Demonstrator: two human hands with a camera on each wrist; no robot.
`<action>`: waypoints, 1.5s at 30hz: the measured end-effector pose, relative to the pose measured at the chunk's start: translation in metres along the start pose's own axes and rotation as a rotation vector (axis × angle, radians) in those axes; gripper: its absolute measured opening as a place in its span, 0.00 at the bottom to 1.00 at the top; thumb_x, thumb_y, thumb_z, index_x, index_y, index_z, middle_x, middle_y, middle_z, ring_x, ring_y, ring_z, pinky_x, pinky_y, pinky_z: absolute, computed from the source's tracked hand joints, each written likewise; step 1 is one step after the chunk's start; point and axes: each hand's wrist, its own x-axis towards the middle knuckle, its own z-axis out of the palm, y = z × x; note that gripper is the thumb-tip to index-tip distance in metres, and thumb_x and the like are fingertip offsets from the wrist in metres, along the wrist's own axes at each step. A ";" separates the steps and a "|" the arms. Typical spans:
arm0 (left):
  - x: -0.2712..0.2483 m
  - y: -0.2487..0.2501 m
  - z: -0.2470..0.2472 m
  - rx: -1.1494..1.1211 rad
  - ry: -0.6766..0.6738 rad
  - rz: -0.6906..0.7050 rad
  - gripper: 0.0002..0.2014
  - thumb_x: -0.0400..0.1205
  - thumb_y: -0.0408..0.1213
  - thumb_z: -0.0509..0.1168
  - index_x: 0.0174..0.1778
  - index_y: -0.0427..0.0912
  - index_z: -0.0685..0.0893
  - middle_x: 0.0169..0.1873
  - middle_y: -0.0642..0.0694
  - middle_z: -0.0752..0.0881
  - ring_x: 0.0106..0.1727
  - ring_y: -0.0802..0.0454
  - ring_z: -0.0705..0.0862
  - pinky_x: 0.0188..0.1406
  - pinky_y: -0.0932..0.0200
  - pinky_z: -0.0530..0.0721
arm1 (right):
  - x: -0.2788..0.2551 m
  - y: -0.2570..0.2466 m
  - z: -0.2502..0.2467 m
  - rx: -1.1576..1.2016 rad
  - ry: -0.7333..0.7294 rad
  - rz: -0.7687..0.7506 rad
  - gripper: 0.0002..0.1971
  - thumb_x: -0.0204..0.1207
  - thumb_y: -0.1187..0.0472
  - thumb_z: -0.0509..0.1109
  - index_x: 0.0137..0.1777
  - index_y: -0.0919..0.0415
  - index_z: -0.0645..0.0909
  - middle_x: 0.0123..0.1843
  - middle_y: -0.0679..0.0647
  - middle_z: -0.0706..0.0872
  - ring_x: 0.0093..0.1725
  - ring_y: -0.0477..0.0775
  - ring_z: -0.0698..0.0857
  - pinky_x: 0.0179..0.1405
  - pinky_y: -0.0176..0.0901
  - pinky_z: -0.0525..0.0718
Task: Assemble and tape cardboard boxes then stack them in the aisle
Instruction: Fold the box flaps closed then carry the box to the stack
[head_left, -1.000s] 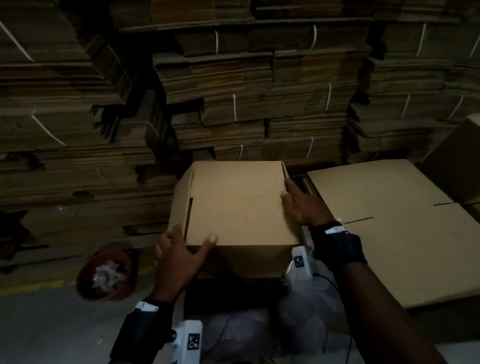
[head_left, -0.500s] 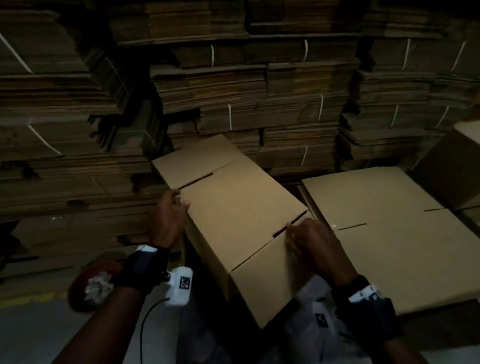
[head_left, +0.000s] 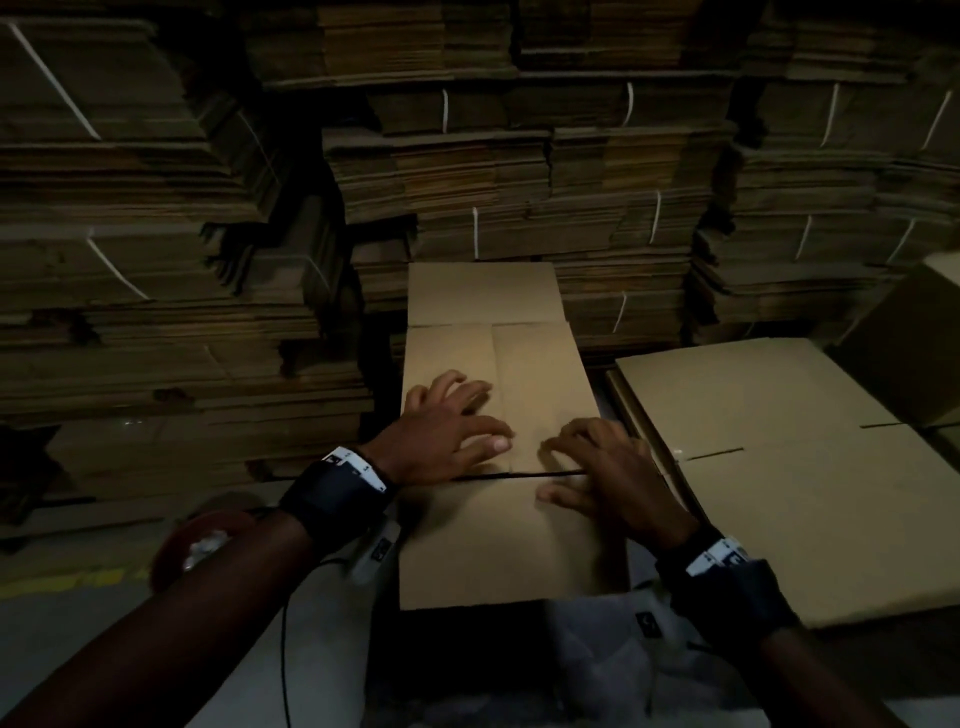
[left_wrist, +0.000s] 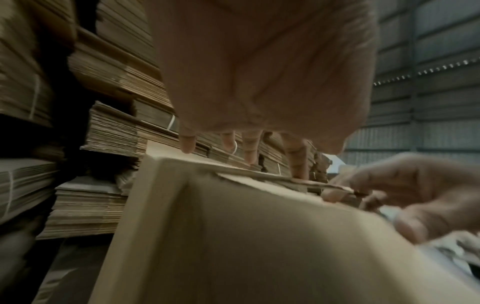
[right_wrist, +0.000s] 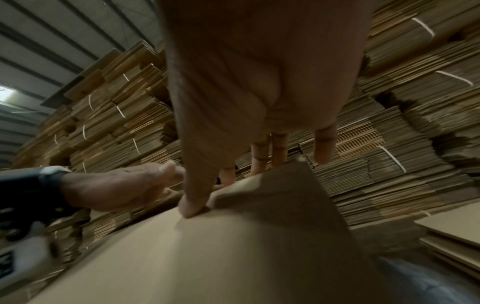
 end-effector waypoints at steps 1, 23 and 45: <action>-0.002 0.000 -0.002 -0.016 0.027 -0.003 0.34 0.79 0.73 0.37 0.72 0.71 0.78 0.85 0.53 0.60 0.86 0.45 0.47 0.78 0.35 0.53 | 0.002 0.000 -0.004 0.004 -0.035 0.006 0.37 0.67 0.22 0.60 0.74 0.37 0.78 0.73 0.47 0.75 0.76 0.55 0.71 0.61 0.55 0.69; -0.085 -0.037 -0.055 -0.018 0.753 -0.413 0.36 0.89 0.64 0.45 0.52 0.41 0.92 0.64 0.40 0.85 0.71 0.38 0.76 0.64 0.32 0.78 | 0.030 0.011 -0.086 0.001 0.386 -0.126 0.14 0.79 0.59 0.62 0.56 0.57 0.89 0.70 0.58 0.86 0.76 0.67 0.77 0.69 0.72 0.77; -0.071 -0.007 0.091 -0.735 0.273 -0.582 0.62 0.65 0.80 0.65 0.89 0.55 0.46 0.79 0.45 0.76 0.74 0.47 0.80 0.69 0.41 0.82 | 0.027 0.049 -0.020 0.310 -0.373 0.338 0.60 0.55 0.27 0.85 0.85 0.41 0.59 0.74 0.51 0.83 0.67 0.56 0.85 0.63 0.54 0.86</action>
